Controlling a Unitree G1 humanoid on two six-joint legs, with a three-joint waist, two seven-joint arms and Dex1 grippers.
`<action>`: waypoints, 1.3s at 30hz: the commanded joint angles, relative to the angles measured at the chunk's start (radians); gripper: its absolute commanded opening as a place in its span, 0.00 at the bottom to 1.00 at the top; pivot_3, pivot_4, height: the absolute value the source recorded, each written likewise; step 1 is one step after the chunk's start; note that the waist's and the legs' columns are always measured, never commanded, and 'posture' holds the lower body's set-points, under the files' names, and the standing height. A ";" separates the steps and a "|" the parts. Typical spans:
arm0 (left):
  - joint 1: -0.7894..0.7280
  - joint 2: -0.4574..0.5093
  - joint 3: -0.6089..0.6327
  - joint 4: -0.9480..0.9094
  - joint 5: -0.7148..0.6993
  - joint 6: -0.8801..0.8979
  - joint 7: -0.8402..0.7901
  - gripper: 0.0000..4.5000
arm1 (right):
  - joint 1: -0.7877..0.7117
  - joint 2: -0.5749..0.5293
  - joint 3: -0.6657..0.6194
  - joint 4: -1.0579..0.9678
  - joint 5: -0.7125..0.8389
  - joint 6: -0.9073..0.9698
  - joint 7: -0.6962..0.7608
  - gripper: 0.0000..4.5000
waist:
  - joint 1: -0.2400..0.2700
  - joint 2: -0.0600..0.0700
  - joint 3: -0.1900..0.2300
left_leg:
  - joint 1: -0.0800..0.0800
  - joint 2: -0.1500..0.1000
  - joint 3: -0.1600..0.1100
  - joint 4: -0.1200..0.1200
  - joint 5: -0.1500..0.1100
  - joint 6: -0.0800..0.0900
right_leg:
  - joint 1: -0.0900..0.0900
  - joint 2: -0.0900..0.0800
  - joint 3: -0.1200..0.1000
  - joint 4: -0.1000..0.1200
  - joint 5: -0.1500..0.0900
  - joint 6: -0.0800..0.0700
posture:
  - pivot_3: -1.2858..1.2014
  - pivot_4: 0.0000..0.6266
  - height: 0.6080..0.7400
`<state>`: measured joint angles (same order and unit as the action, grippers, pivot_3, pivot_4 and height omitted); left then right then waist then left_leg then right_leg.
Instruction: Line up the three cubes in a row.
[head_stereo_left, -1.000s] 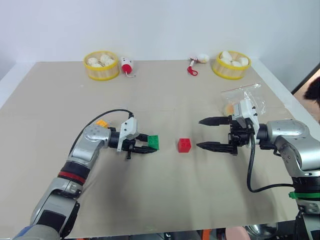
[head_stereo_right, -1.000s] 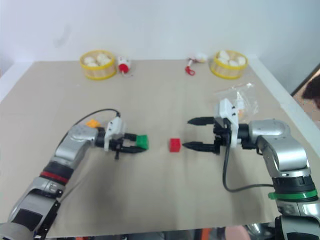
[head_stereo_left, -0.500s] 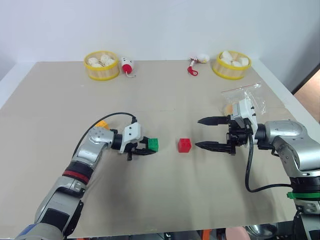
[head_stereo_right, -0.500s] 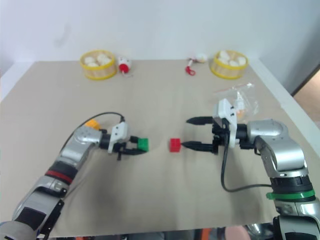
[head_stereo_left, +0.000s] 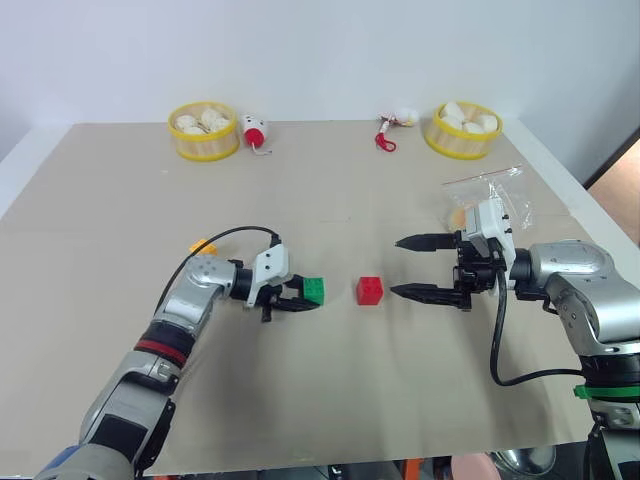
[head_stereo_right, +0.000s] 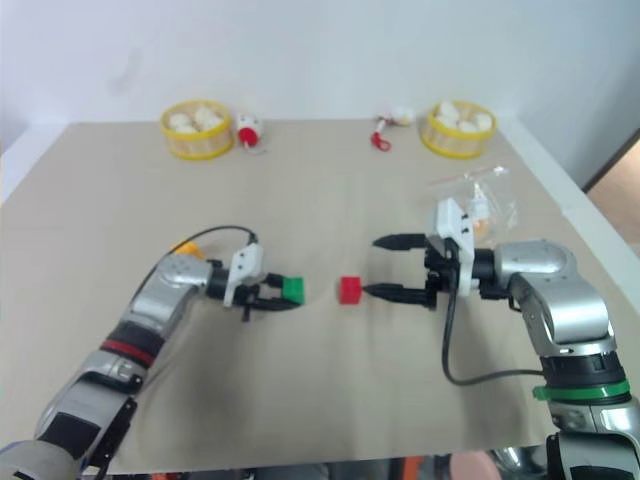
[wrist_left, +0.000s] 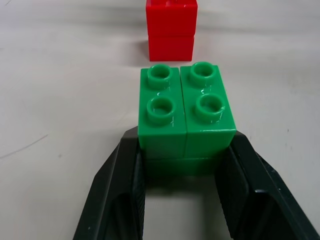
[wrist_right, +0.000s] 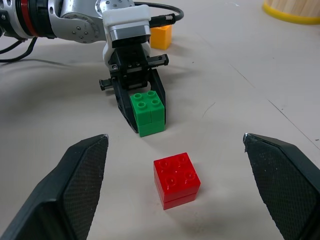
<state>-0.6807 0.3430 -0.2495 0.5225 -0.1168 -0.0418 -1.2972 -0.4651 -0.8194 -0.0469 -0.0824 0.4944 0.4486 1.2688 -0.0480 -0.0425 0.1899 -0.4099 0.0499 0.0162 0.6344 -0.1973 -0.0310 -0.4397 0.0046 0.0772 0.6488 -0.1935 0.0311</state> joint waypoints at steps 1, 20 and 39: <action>-0.024 -0.001 -0.002 0.010 0.005 -0.012 -0.001 0.30 | -0.015 -0.005 -0.013 -0.006 0.007 -0.015 0.003 1.00 | 0.000 0.000 0.000 | 0.000 0.000 0.000 0.000 0.000 0.000 | 0.000 0.000 0.000 0.000 0.000 0.000 | 0.52 0.24 1.00; -0.029 0.009 0.018 0.060 0.031 -0.064 0.053 1.00 | -0.030 0.000 -0.003 0.024 -0.005 -0.037 0.006 1.00 | 0.000 0.000 0.000 | 0.001 0.000 0.000 0.001 0.000 0.001 | 0.001 0.000 0.000 0.000 0.000 0.000 | 0.52 0.24 1.00; 0.260 0.307 0.229 -0.583 -0.206 0.347 0.099 1.00 | -0.146 0.001 0.024 0.138 -0.040 -0.099 0.054 1.00 | -0.011 0.000 0.000 | 0.002 0.003 0.000 0.001 0.000 0.001 | 0.000 0.003 0.001 0.003 -0.002 -0.006 | 0.52 0.24 1.00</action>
<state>-0.4198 0.6446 -0.0853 0.0082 -0.2744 0.2647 -1.2444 -0.5828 -0.8172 -0.0034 0.0579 0.4516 0.3675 1.3146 -0.0589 -0.0423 0.1899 -0.4080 0.0527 0.0162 0.6354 -0.1976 -0.0304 -0.4399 0.0073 0.0778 0.6513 -0.1955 0.0247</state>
